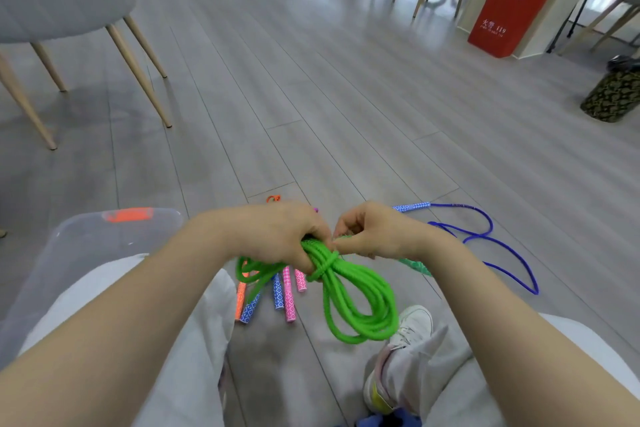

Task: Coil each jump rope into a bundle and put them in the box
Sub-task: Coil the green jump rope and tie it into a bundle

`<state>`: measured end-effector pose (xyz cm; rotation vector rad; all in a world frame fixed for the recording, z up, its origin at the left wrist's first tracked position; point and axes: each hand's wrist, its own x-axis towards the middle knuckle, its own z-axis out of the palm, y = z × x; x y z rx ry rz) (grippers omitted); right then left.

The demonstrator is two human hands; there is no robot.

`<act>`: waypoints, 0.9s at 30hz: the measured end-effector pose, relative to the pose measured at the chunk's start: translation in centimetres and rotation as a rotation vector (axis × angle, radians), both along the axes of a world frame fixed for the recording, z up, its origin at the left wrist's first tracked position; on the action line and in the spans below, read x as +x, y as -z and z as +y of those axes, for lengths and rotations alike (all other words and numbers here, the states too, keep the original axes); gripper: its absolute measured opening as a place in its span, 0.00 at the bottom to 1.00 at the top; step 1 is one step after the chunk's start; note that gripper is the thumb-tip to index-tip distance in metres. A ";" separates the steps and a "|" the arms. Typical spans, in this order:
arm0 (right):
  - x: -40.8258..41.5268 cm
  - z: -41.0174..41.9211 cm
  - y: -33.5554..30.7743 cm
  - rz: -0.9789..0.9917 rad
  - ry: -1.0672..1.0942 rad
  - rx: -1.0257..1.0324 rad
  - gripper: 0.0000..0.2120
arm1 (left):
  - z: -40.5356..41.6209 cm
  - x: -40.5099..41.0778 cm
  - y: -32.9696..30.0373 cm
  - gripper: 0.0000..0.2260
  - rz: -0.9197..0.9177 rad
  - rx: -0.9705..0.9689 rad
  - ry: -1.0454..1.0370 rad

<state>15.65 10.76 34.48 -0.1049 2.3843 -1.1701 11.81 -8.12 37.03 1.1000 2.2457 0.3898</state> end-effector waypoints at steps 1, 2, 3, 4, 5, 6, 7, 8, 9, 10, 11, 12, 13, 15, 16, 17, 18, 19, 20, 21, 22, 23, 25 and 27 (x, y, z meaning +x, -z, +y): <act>-0.2 -0.2 -0.1 0.044 0.010 0.063 0.08 | 0.2 -0.1 0.4 0.09 0.051 -0.054 -0.012; -0.4 -0.5 -0.1 0.106 0.020 0.132 0.08 | 0.4 -0.2 0.7 0.08 0.101 -0.092 -0.042; -0.6 -0.7 -0.1 0.175 0.039 0.177 0.08 | 0.5 -0.3 0.8 0.08 0.150 -0.114 -0.082; -0.7 -1.0 -0.3 0.237 0.064 0.210 0.08 | 0.6 -0.5 0.9 0.07 0.193 -0.126 -0.126; -0.7 -1.3 -0.5 0.273 0.097 0.221 0.08 | 0.7 -0.7 1.0 0.06 0.232 -0.131 -0.169; -0.7 -1.6 -0.7 0.300 0.121 0.213 0.07 | 0.8 -0.9 1.2 0.06 0.266 -0.135 -0.202; -0.6 -1.9 -0.8 0.316 0.129 0.212 0.06 | 1.0 -1.0 1.4 0.06 0.304 -0.140 -0.221; -0.4 -2.1 -0.9 0.332 0.120 0.223 0.06 | 1.2 -1.1 1.8 0.06 0.341 -0.153 -0.235; -0.2 -2.4 -0.9 0.351 0.108 0.249 0.07 | 1.4 -1.2 2.1 0.06 0.370 -0.165 -0.251; -0.2 -2.6 -0.8 0.379 0.108 0.277 0.08 | 1.5 -1.2 2.5 0.06 0.384 -0.173 -0.274; -0.1 -2.7 -0.6 0.405 0.129 0.293 0.09 | 1.7 -1.4 2.7 0.06 0.388 -0.173 -0.305; -0.2 -2.8 -0.3 0.435 0.164 0.291 0.09 | 1.8 -1.5 2.7 0.06 0.394 -0.163 -0.335; -0.2 -2.9 -0.2 0.453 0.209 0.275 0.09 | 1.9 -1.7 2.6 0.06 0.411 -0.145 -0.360; -0.3 -2.9 -0.2 0.488 0.291 0.217 0.08 | 2.0 -1.8 2.3 0.09 0.449 -0.112 -0.387; -0.3 -2.7 -0.3 0.505 0.314 0.193 0.08 | 2.1 -1.8 2.2 0.09 0.464 -0.101 -0.392; -0.3 -2.6 -0.5 0.516 0.321 0.178 0.07 | 2.2 -1.7 2.3 0.10 0.477 -0.098 -0.394; -0.2 -2.6 -0.4 0.523 0.318 0.170 0.07 | 2.3 -1.6 2.4 0.10 0.489 -0.103 -0.395; -0.1 -2.6 -0.4 0.522 0.311 0.172 0.07 | 2.5 -1.4 2.5 0.10 0.503 -0.116 -0.388; 0.0 -2.6 -0.2 0.514 0.308 0.177 0.08 | 2.6 -1.2 2.8 0.10 0.517 -0.134 -0.372; 0.1 -2.6 0.0 0.504 0.309 0.184 0.08 | 2.7 -1.1 3.0 0.09 0.526 -0.151 -0.353; 0.1 -2.6 0.1 0.500 0.313 0.188 0.07 | 2.8 -0.9 3.2 0.09 0.529 -0.155 -0.336; 0.0 -2.4 0.2 0.499 0.322 0.189 0.07 | 2.8 -0.8 3.3 0.08 0.523 -0.145 -0.324; -0.3 -2.0 0.0 0.483 0.361 0.166 0.06 | 2.6 -0.6 3.3 0.06 0.489 -0.095 -0.312; -0.6 -1.6 -0.3 0.440 0.418 0.087 0.04 | 2.4 -0.6 3.1 0.05 0.463 -0.048 -0.321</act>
